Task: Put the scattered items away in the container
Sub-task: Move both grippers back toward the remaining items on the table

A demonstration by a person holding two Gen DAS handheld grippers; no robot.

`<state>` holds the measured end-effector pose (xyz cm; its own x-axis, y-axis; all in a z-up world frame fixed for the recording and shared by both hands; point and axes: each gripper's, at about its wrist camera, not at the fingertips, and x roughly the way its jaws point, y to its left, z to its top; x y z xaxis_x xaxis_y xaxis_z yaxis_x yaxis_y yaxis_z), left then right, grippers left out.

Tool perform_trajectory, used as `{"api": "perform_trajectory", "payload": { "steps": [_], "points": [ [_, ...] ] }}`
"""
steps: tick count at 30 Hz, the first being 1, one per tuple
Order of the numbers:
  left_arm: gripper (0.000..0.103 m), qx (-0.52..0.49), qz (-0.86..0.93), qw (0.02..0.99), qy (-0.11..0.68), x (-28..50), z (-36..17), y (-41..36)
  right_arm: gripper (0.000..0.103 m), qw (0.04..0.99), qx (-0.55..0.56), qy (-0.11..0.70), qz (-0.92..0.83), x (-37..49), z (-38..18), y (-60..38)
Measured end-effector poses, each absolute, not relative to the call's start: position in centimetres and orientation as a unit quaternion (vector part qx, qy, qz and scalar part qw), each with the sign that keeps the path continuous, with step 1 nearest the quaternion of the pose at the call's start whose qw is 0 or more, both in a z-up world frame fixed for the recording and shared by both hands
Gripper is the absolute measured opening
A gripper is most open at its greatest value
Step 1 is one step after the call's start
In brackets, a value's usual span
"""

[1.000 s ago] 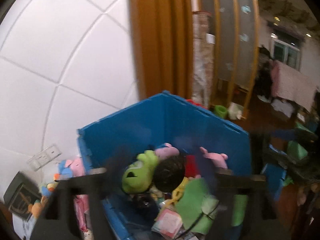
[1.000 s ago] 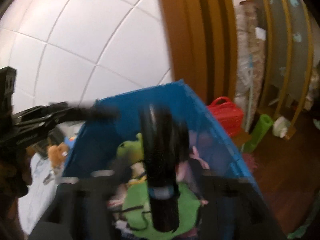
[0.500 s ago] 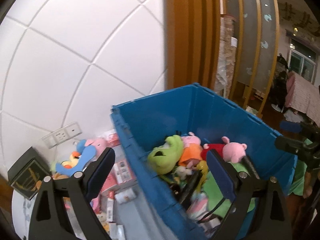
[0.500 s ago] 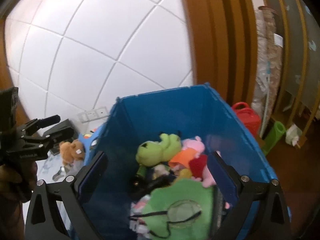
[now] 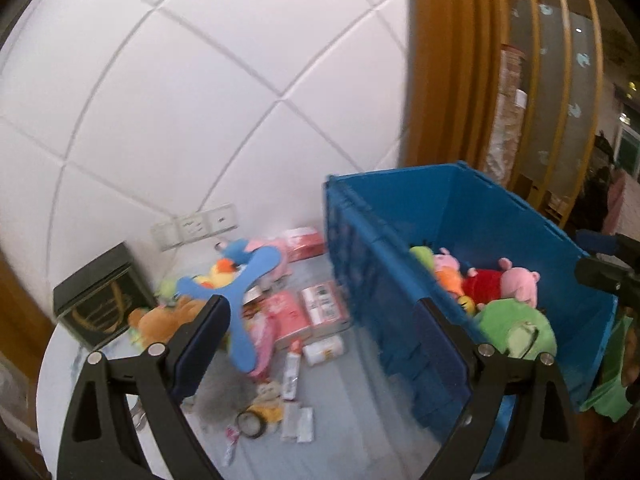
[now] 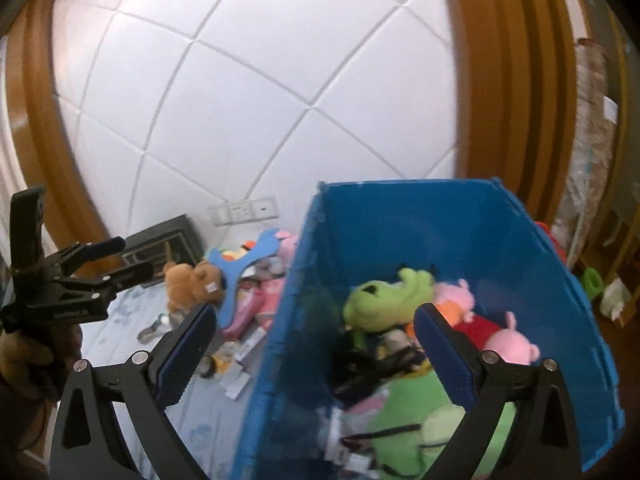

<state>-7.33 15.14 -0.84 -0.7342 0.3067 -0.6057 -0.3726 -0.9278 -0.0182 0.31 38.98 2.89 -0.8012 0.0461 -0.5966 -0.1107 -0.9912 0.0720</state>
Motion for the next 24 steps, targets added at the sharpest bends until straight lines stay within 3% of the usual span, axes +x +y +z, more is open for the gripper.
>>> {"api": "perform_trajectory", "payload": {
  "steps": [12,24],
  "points": [
    [0.093,-0.35,0.926,0.131,0.047,-6.8,-4.9,4.3,0.1,-0.006,-0.344,0.031,0.938,-3.3,0.0,29.0],
    [0.093,-0.443,0.888,0.115,0.042,-7.3,-15.2,-1.7,0.1,-0.022,-0.412,0.033,0.91,-7.2,-7.1,22.9]
  ]
}}
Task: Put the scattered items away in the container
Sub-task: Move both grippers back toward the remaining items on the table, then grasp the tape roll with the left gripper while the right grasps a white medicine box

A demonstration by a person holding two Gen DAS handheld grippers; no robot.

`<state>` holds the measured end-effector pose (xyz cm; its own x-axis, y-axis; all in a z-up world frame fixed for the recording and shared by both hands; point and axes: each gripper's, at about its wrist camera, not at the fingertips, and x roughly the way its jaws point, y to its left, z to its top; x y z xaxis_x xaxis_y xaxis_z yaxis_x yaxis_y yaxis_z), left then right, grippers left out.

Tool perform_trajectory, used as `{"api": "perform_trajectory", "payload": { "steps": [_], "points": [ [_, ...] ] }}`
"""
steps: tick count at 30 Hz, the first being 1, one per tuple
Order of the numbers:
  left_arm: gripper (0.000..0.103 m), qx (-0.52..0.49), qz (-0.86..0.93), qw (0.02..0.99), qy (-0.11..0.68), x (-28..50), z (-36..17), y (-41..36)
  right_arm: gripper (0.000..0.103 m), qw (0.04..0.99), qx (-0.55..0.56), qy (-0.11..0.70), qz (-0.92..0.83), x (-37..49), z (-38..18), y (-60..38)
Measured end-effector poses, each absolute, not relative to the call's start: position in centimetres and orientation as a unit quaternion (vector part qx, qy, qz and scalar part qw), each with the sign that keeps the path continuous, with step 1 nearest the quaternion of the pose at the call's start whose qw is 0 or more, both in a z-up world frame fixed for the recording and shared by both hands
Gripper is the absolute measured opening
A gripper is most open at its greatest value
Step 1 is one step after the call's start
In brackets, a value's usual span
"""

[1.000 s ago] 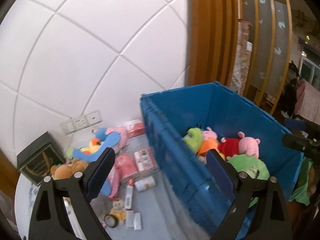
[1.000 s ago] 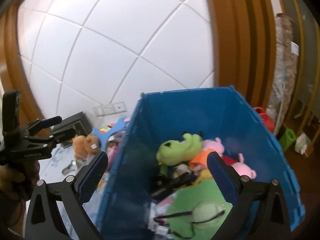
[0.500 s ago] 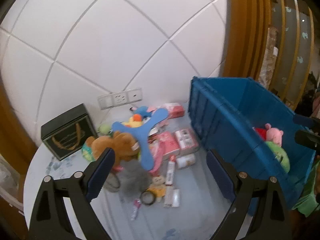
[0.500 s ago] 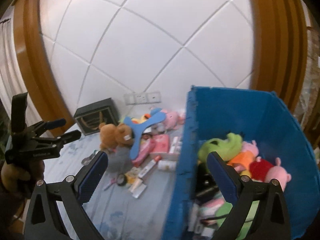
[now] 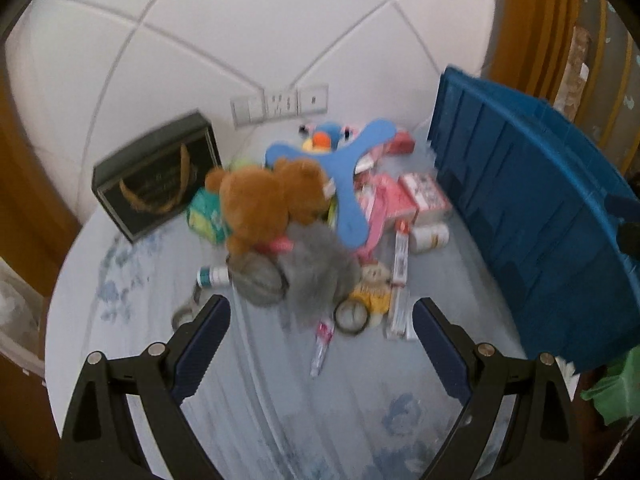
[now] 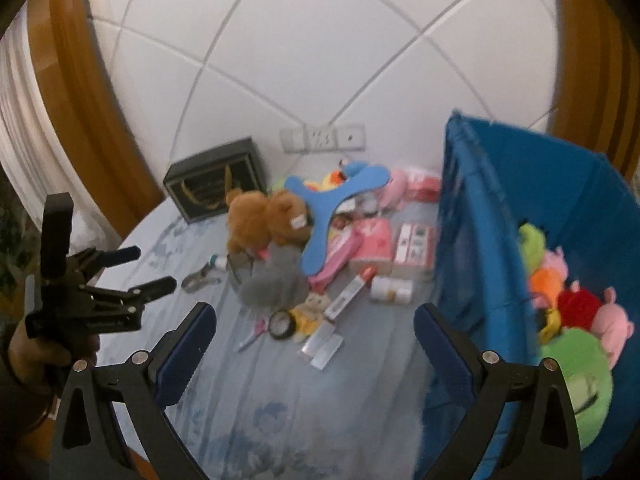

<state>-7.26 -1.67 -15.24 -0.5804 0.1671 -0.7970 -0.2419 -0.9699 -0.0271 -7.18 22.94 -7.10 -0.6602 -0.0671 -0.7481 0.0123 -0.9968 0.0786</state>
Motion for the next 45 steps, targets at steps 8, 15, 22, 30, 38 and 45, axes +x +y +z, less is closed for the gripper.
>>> {"api": "perform_trajectory", "payload": {
  "steps": [8,15,22,30,38,45],
  "points": [
    [0.093,-0.479,0.864,0.146,0.049,-8.5,-21.3,-0.6,0.1,-0.004,0.462,-0.012,-0.887,-9.6,-13.7,21.5],
    [0.092,-0.507,0.842,0.178,0.049,-11.0,-28.3,1.7,0.1,-0.034,0.511,-0.014,-0.859,-10.7,-20.9,22.7],
    [0.079,-0.528,0.827,0.187,0.046,-14.8,-35.4,3.5,0.1,-0.054,0.55,-0.029,-0.833,-12.0,-27.8,24.3],
    [0.056,-0.53,0.824,0.196,0.041,-16.4,-38.6,4.8,0.1,-0.057,0.567,-0.04,-0.821,-12.7,-31.8,25.0],
    [0.056,-0.523,0.83,0.192,0.012,-13.8,-37.7,2.5,0.092,-0.06,0.571,-0.057,-0.817,-15.4,-34.7,24.7],
    [0.056,-0.521,0.833,0.185,-0.006,-11.1,-36.9,0.1,0.088,-0.089,0.577,-0.056,-0.81,-17.3,-36.8,25.0]
  ]
}}
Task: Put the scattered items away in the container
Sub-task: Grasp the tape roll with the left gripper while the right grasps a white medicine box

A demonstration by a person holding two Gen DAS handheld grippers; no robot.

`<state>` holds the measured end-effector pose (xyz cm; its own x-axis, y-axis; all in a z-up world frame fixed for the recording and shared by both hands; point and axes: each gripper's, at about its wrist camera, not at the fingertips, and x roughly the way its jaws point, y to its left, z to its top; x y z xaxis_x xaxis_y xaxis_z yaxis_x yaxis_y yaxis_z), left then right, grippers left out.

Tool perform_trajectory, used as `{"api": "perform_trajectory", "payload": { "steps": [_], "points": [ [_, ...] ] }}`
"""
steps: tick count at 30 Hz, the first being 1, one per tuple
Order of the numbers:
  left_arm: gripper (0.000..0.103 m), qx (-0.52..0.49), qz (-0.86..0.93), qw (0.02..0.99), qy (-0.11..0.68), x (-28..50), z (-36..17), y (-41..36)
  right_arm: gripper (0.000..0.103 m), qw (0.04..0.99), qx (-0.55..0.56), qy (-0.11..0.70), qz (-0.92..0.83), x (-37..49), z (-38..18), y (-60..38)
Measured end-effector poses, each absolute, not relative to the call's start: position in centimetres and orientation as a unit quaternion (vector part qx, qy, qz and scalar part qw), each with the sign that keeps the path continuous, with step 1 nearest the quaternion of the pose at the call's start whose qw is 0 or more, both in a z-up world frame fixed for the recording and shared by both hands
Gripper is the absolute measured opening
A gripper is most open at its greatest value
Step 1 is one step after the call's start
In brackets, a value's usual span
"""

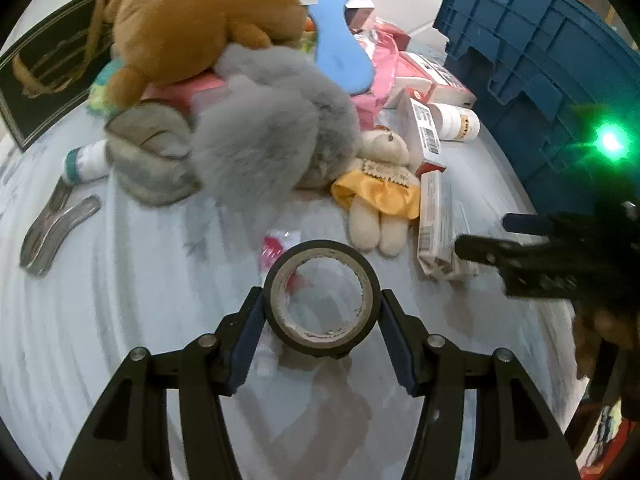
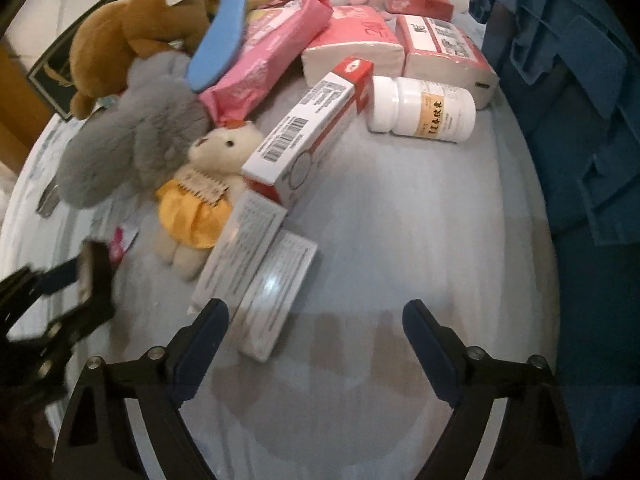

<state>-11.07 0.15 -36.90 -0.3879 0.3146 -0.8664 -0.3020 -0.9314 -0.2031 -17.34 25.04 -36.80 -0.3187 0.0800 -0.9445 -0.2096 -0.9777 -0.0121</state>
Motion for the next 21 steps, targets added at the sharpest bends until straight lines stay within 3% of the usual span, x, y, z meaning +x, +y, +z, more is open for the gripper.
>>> {"api": "perform_trajectory", "payload": {
  "steps": [5,7,9,11,14,21],
  "points": [
    [0.056,-0.518,0.835,0.184,-0.017,-10.1,-36.6,-0.6,0.08,0.097,-0.577,0.058,0.809,-18.2,-37.4,24.8],
    [0.056,-0.517,0.836,0.185,-0.016,-9.9,-36.6,-0.8,0.062,0.101,-0.583,0.049,0.805,-18.6,-37.8,24.3],
    [0.056,-0.515,0.837,0.185,-0.015,-9.8,-36.5,-1.1,0.057,0.106,-0.58,0.047,0.806,-18.7,-37.8,24.1],
    [0.056,-0.513,0.838,0.184,-0.013,-9.8,-36.4,-1.2,0.034,0.111,-0.578,0.046,0.807,-18.8,-37.7,24.0],
    [0.056,-0.513,0.839,0.181,-0.012,-9.6,-36.4,-1.6,0.017,0.107,-0.58,0.034,0.807,-18.7,-37.6,23.5],
    [0.056,-0.516,0.839,0.176,-0.011,-9.0,-35.9,-2.0,0.017,0.086,-0.586,0.052,0.804,-17.5,-37.2,22.8]
  ]
}}
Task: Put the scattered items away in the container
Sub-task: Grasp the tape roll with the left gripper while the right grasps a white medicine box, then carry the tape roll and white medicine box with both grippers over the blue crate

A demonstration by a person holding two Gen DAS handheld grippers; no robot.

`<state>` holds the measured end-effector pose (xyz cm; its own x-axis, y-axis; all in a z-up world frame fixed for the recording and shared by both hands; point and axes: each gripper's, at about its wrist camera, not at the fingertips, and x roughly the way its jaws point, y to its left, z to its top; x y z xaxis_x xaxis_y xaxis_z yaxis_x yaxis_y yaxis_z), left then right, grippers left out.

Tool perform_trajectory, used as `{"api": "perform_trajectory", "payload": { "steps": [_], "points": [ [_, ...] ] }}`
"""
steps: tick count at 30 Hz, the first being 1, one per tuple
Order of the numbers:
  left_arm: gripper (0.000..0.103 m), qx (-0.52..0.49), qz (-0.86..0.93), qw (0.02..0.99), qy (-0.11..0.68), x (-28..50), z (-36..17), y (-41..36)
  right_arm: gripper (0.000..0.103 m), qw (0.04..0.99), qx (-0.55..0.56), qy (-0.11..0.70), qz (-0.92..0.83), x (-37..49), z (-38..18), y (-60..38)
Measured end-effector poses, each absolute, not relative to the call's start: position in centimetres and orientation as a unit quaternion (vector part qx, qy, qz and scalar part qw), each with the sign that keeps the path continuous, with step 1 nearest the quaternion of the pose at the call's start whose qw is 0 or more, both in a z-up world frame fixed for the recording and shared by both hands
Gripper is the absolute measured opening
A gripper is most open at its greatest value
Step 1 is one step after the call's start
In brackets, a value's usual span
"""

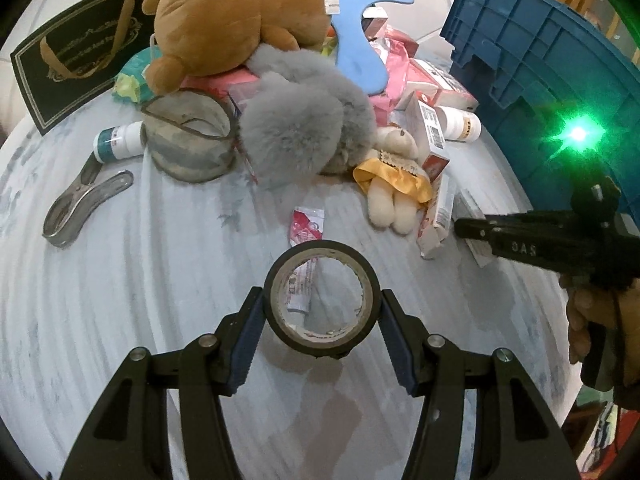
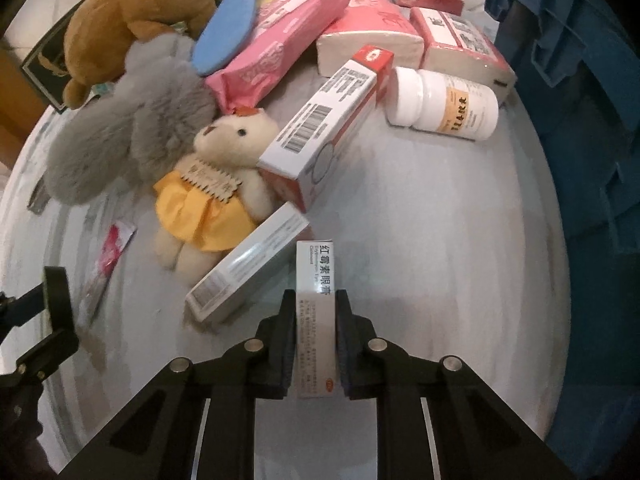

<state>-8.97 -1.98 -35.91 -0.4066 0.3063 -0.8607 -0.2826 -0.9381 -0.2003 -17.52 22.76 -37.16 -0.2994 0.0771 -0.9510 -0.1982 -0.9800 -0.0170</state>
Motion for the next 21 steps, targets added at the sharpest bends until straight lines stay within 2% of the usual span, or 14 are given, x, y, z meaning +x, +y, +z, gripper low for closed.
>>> {"api": "perform_trajectory", "payload": {
  "steps": [11,21],
  "points": [
    [0.056,-0.507,0.846,0.163,-0.019,-6.7,-32.8,-3.0,0.017,0.036,-0.583,0.04,0.811,-14.9,-33.0,19.5],
    [0.056,-0.474,0.868,0.149,-0.008,-4.6,-25.7,-3.3,0.017,0.001,-0.545,0.042,0.837,-14.1,-26.9,18.1]
  ]
}}
